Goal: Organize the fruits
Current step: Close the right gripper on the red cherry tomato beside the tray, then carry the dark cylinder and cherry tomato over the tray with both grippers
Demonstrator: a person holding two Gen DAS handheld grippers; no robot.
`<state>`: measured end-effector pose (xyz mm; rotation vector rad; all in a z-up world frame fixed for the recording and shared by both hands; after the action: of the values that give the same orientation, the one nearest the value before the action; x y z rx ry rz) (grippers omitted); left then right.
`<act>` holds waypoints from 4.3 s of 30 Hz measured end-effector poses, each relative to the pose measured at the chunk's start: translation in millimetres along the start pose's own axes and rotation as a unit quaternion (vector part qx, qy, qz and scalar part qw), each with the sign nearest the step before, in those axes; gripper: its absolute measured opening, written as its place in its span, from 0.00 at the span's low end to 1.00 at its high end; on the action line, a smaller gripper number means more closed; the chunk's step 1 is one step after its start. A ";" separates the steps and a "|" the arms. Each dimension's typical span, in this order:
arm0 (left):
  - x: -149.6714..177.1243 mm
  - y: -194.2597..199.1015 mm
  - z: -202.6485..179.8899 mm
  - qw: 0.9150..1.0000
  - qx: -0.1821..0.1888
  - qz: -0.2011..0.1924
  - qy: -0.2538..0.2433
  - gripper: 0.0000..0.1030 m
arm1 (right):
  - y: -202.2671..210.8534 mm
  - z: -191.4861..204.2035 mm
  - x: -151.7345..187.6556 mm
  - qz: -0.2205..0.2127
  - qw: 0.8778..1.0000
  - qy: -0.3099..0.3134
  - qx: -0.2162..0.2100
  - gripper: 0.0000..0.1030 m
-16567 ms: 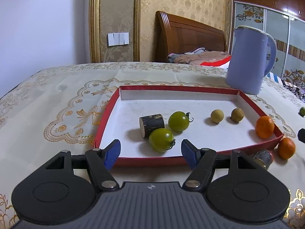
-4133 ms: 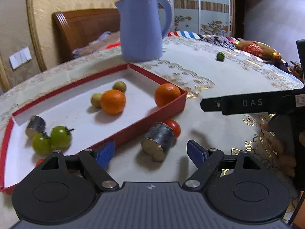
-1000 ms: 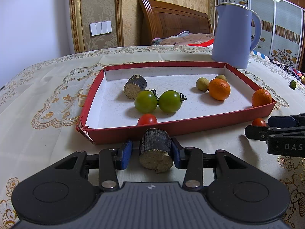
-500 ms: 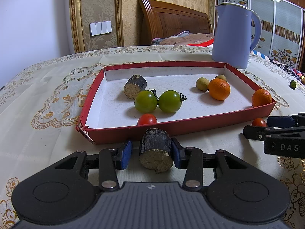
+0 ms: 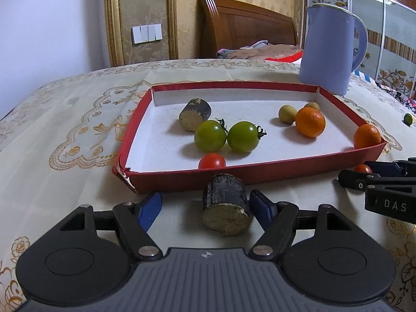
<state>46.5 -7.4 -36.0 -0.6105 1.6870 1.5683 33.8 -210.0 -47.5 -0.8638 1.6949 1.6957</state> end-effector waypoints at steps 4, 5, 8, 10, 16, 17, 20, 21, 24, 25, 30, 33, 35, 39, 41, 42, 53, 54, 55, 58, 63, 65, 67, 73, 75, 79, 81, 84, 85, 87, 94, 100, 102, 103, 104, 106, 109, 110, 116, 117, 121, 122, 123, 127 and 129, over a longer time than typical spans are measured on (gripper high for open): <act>-0.1 -0.2 -0.2 1.000 0.000 0.000 0.000 0.72 | -0.5 -0.4 -0.1 0.000 1.000 -0.001 -0.001 0.40; 0.0 0.1 -0.6 1.000 0.001 0.000 0.001 0.72 | -0.5 -0.8 0.0 0.000 1.000 -0.002 -0.002 0.40; -0.4 0.0 -1.5 1.000 0.001 -0.001 0.001 0.72 | -0.4 -1.7 -0.1 -0.001 1.000 -0.004 -0.003 0.40; 0.0 0.3 -1.1 1.000 0.001 0.000 -0.001 0.71 | -0.2 -2.0 0.1 -0.001 1.000 -0.005 -0.004 0.40; 4.3 5.7 0.8 1.000 0.015 -0.002 -0.002 0.71 | -0.1 -2.3 -0.1 -0.001 1.000 -0.006 -0.005 0.40; 4.7 6.8 1.7 1.000 0.020 -0.004 0.001 0.71 | -0.3 -2.1 -0.1 -0.001 1.000 -0.007 -0.005 0.40; 5.1 7.9 2.8 1.000 0.028 -0.006 0.003 0.67 | -0.3 -2.4 -0.2 -0.002 1.000 -0.009 -0.007 0.40; 5.2 8.6 2.2 0.999 0.032 -0.006 -0.001 0.66 | -0.3 -2.4 -0.2 -0.002 1.000 -0.010 -0.008 0.40; 6.9 11.4 2.0 0.999 0.033 -0.009 -0.003 0.63 | 0.1 -2.7 -0.1 -0.002 1.000 -0.012 -0.009 0.40; 7.2 12.0 3.4 0.999 0.036 -0.008 0.000 0.63 | 0.3 -3.1 -0.2 -0.002 1.000 -0.013 -0.010 0.40; 9.3 16.6 5.2 0.999 0.050 -0.012 0.004 0.46 | 0.2 -3.4 -0.2 -0.003 1.000 -0.014 -0.011 0.40; 9.2 15.6 1.2 0.999 0.046 -0.007 -0.007 0.46 | 0.1 -3.2 -0.2 -0.002 1.000 -0.013 -0.012 0.42; 8.4 13.4 -2.7 0.999 0.036 -0.006 -0.017 0.46 | -0.2 -2.7 -0.2 -0.002 1.000 -0.011 -0.011 0.42; 6.7 10.7 -5.4 0.999 0.032 -0.006 -0.024 0.46 | -0.3 -1.4 -0.1 -0.002 1.000 -0.009 -0.009 0.42; 4.9 9.0 -6.0 0.999 0.031 -0.004 -0.025 0.46 | -0.3 -1.1 -0.2 -0.002 1.000 -0.007 -0.008 0.42; 4.4 8.7 -6.9 0.999 0.029 -0.004 -0.027 0.46 | -0.3 -1.0 -0.2 -0.002 1.000 -0.008 -0.008 0.42; 3.1 6.3 -13.1 0.999 0.020 -0.006 -0.041 0.46 | -0.3 -1.7 -0.5 -0.003 1.000 -0.009 -0.009 0.42; 2.5 5.9 -12.6 0.999 0.021 -0.005 -0.040 0.46 | -0.3 -1.9 -0.5 -0.003 1.000 -0.010 -0.008 0.41; 2.3 5.7 -12.3 0.999 0.022 -0.005 -0.039 0.45 | -0.1 -2.4 -0.5 -0.004 1.000 -0.011 -0.003 0.37; 2.6 6.4 -12.5 0.999 0.029 -0.007 -0.039 0.38 | -0.4 -2.8 -0.6 -0.005 1.000 -0.012 -0.003 0.32; 2.9 6.9 -10.6 0.999 0.031 -0.008 -0.033 0.33 | 0.8 -3.8 -0.4 -0.008 1.000 -0.014 -0.001 0.24; 2.9 7.0 -10.4 0.999 0.032 -0.009 -0.032 0.33 | 0.7 -3.6 -0.3 -0.008 1.000 -0.014 -0.001 0.24; 3.0 7.2 -10.2 0.999 0.032 -0.009 -0.033 0.32 | 0.8 -3.8 -0.2 -0.009 1.000 -0.015 -0.002 0.24; 3.1 7.9 -8.4 0.999 0.037 -0.011 -0.029 0.32 | 2.3 -5.2 -0.1 -0.013 1.000 -0.021 -0.002 0.24; 3.4 8.1 -8.6 0.999 0.037 -0.011 -0.029 0.32 | 2.5 -7.0 0.2 -0.013 1.000 -0.025 -0.003 0.24; 3.4 8.4 -8.3 0.999 0.035 -0.011 -0.029 0.32 | 6.4 -10.4 0.5 -0.023 0.999 -0.034 0.001 0.24; 3.3 9.8 -6.9 0.999 0.028 -0.008 -0.025 0.32 | 12.0 -8.1 0.1 -0.037 0.999 -0.028 0.007 0.24; 3.1 13.7 -3.9 0.999 0.032 -0.004 -0.012 0.32 | 16.2 -4.3 0.6 -0.040 0.999 -0.021 0.002 0.24; 2.8 14.4 -3.5 1.000 0.026 -0.005 -0.011 0.32 | 16.7 -3.5 1.2 -0.038 0.999 -0.023 -0.003 0.24; 2.4 15.5 -4.4 1.000 0.010 -0.009 -0.017 0.32 | 18.5 -3.3 1.9 -0.039 0.999 -0.025 -0.006 0.24; -3.4 23.4 -6.3 1.000 0.008 -0.015 -0.014 0.32 | 29.7 2.0 2.4 -0.049 0.999 -0.019 -0.015 0.24; -13.7 31.6 -9.2 0.999 0.004 -0.027 -0.017 0.32 | 40.6 3.8 -9.4 -0.071 0.997 -0.013 -0.016 0.24; -17.9 32.0 -9.4 0.999 0.004 -0.029 -0.016 0.32 | 40.4 4.1 -13.5 -0.074 0.997 -0.011 -0.015 0.24; -20.1 32.0 -9.8 0.999 0.005 -0.030 -0.017 0.32 | 39.7 4.5 -15.2 -0.074 0.997 -0.010 -0.014 0.24; -22.6 31.7 -9.9 0.999 0.004 -0.031 -0.018 0.32 | 39.1 4.4 -16.7 -0.075 0.997 -0.011 -0.015 0.24; -26.3 30.9 -9.1 0.999 0.007 -0.029 -0.016 0.32 | 38.3 4.9 -19.4 -0.076 0.997 -0.013 -0.017 0.24; -31.7 27.9 -4.0 1.000 0.010 -0.027 -0.006 0.32 | 37.3 5.6 -26.8 -0.082 0.996 -0.013 -0.017 0.24; -33.6 26.8 -1.9 1.000 0.009 -0.026 -0.004 0.32 | 37.2 6.6 -29.3 -0.084 0.996 -0.012 -0.017 0.24; -47.5 12.6 9.3 1.000 -0.006 -0.019 0.010 0.32 | 26.5 13.8 -44.2 -0.081 0.996 -0.003 -0.020 0.24; -48.7 10.0 10.5 1.000 -0.007 -0.018 0.011 0.32 | 23.5 14.7 -45.3 -0.078 0.997 -0.003 -0.023 0.24; -52.8 -4.8 15.7 1.000 -0.018 -0.009 0.016 0.32 | 11.7 21.6 -51.7 -0.073 0.997 0.006 -0.023 0.24; -54.2 -9.1 16.1 1.000 -0.020 -0.005 0.016 0.32 | 8.3 23.8 -54.5 -0.071 0.997 0.011 -0.022 0.24; -55.1 -12.9 17.0 1.000 -0.024 -0.003 0.017 0.32 | 3.7 25.6 -57.4 -0.067 0.997 0.014 -0.022 0.24; -58.4 -24.4 21.9 0.999 -0.032 -0.001 0.027 0.32 | -15.7 31.7 -63.2 -0.050 0.998 0.018 -0.027 0.24; -60.2 -26.7 24.1 0.999 -0.039 -0.007 0.028 0.32 | -25.1 35.9 -63.6 -0.043 0.998 0.024 -0.025 0.24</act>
<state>108.5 4.1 -5.4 -0.7106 1.6650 1.6268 91.4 -171.1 -13.9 -0.9937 1.6293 1.6786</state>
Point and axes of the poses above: each gripper's, at about its wrist camera, not at the fingertips, and y roughly against the way its jaws point, z to its left, x to its underside, the point moved 4 cm from there along -y, roughly the way its jaws point, and after that the axes turned 2 degrees about z, right-handed, at the moved point
